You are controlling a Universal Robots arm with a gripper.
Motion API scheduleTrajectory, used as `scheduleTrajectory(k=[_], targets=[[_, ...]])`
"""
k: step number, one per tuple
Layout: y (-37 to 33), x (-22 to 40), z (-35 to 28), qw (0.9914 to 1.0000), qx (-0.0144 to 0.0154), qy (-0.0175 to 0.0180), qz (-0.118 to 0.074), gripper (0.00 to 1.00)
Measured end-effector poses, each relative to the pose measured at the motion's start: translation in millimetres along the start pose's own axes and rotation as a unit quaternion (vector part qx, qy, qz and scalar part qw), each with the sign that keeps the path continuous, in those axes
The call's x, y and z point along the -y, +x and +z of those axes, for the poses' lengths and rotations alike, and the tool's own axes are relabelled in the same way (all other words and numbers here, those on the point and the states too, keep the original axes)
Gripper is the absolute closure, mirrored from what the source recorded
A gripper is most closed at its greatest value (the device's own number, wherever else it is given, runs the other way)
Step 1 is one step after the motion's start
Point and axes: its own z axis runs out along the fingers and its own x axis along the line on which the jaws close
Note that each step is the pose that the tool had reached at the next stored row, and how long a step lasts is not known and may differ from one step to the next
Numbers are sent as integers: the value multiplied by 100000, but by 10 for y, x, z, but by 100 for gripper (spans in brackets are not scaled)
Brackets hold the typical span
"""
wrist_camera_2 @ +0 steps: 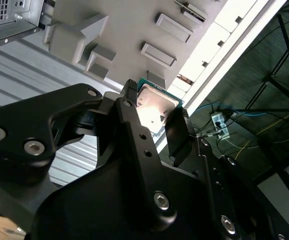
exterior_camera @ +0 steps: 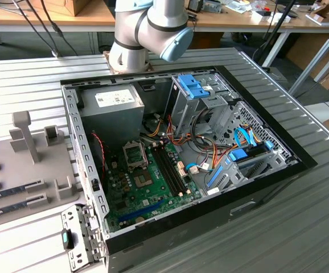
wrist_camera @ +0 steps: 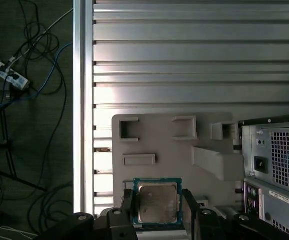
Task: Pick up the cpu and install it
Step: 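Pick up the cpu and move it towards the insertion slot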
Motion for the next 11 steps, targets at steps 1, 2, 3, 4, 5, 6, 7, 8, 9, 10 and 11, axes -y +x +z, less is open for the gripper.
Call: scheduleTrajectory(k=[1,2,3,4,5,6,7,8,9,10,11], targets=[[-5,0,0,100000,-1,12,2,53],[-7,0,0,100000,1,18,0,53],[-10,0,1,100000,3,21,1,53],[-13,0,0,100000,0,29,0,53],[-16,0,1,100000,2,36,0,53],[-20,-1,1,100000,9,44,0,53],[-25,-1,1,100000,2,60,-2,53],[-30,-1,1,100000,5,73,-1,53],[-36,-1,1,100000,3,86,-2,53],[-41,-1,1,100000,3,100,-3,53],[-48,-1,2,100000,6,114,-5,53]])
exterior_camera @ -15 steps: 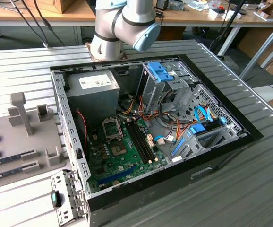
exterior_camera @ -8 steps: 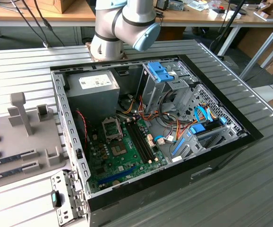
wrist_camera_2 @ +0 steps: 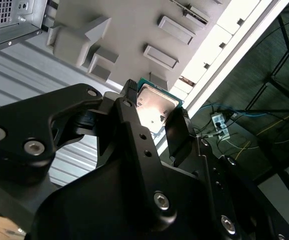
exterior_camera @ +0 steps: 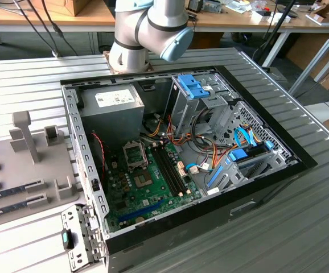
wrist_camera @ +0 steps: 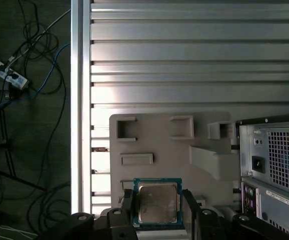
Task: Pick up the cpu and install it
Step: 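Pick up the cpu and move it towards the insertion slot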
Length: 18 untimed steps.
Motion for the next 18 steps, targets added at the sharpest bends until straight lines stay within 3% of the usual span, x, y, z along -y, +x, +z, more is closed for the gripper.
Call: scheduleTrajectory(k=[18], targets=[[-87,-2,2,100000,1,178,-2,53]])
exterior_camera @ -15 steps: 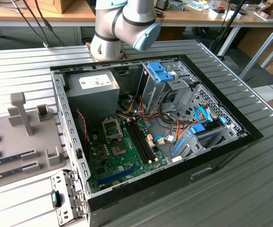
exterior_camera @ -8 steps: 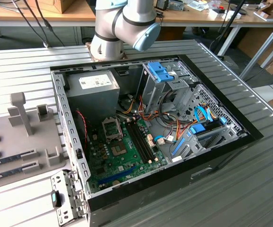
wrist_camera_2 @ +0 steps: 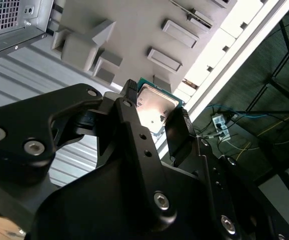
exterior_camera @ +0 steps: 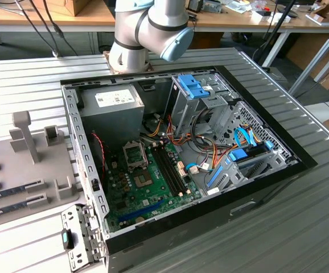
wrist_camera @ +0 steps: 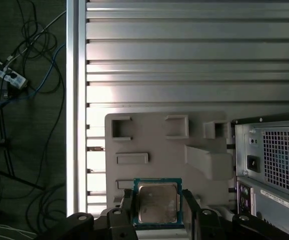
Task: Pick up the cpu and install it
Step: 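Pick up the cpu and move it towards the insertion slot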
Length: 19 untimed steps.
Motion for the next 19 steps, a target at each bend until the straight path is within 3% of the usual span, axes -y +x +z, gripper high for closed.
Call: scheduleTrajectory(k=[19], targets=[[-94,-2,3,100000,2,142,-4,53]])
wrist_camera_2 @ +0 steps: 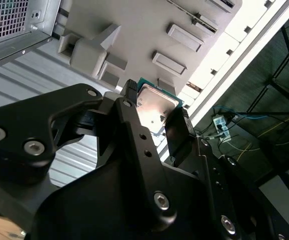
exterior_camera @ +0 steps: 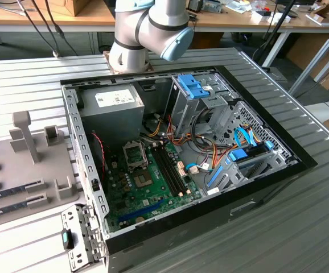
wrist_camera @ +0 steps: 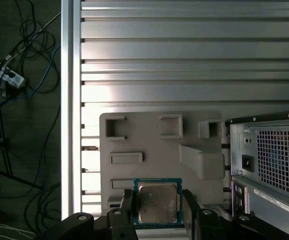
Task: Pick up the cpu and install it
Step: 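Pick up the cpu and move it towards the insertion slot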
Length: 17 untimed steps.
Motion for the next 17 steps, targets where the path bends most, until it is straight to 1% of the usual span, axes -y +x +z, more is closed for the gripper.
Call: scheduleTrajectory(k=[17], targets=[[-95,-2,2,100000,0,119,-4,53]])
